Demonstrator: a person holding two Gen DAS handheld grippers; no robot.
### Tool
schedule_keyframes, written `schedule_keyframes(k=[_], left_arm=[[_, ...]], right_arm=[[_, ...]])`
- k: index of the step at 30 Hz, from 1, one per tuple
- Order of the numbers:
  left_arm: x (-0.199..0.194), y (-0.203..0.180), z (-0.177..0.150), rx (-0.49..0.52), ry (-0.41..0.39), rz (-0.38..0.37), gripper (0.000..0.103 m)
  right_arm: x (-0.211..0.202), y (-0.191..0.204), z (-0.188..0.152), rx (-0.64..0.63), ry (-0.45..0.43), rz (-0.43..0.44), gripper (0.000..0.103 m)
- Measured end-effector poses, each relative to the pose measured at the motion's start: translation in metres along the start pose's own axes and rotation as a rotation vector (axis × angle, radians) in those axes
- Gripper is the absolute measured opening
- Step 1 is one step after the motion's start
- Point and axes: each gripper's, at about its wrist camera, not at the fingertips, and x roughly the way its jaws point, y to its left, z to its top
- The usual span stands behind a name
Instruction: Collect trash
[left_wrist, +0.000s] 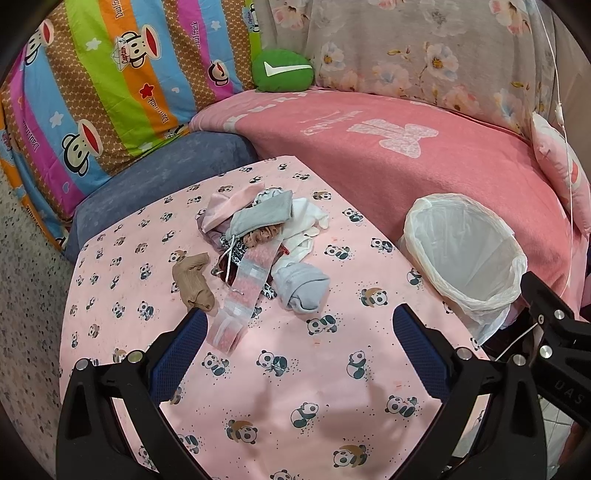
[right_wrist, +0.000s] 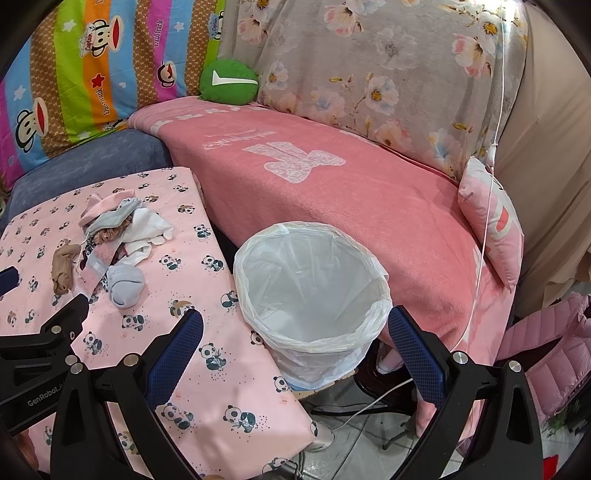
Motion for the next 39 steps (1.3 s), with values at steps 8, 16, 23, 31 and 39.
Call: schedule_keyframes(k=[8, 16, 23, 31, 39], left_arm=[[0.0001, -0.0003, 0.0002, -0.001, 0.0, 0.001, 0.096], [0.0001, -0.0008, 0.0004, -0.001, -0.001, 0.002, 0.096], [0.0004, -0.0012, 0.0002, -0.001, -0.001, 0.001, 0.096], [0.0006, -0.0013, 0.0, -0.001, -0.001, 0.001, 0.096], [0.0027, -0.0023, 0.0026, -0.004, 0.002, 0.0, 0.096]], right_arm=[[0.0001, -0.0001, 0.0, 0.001, 0.0, 0.0, 0.098], [0.0007, -0.0008, 0.0003, 0.0, -0.001, -0.001, 0.098], [0.0003, -0.0002, -0.0004, 0.001, -0.001, 0.0, 0.098], [0.0012, -0.0046, 0.0012, 0.006, 0.002, -0.004, 0.098], [0.0058, -0.0023, 0.0024, 0.003, 0.01, -0.009, 0.098]])
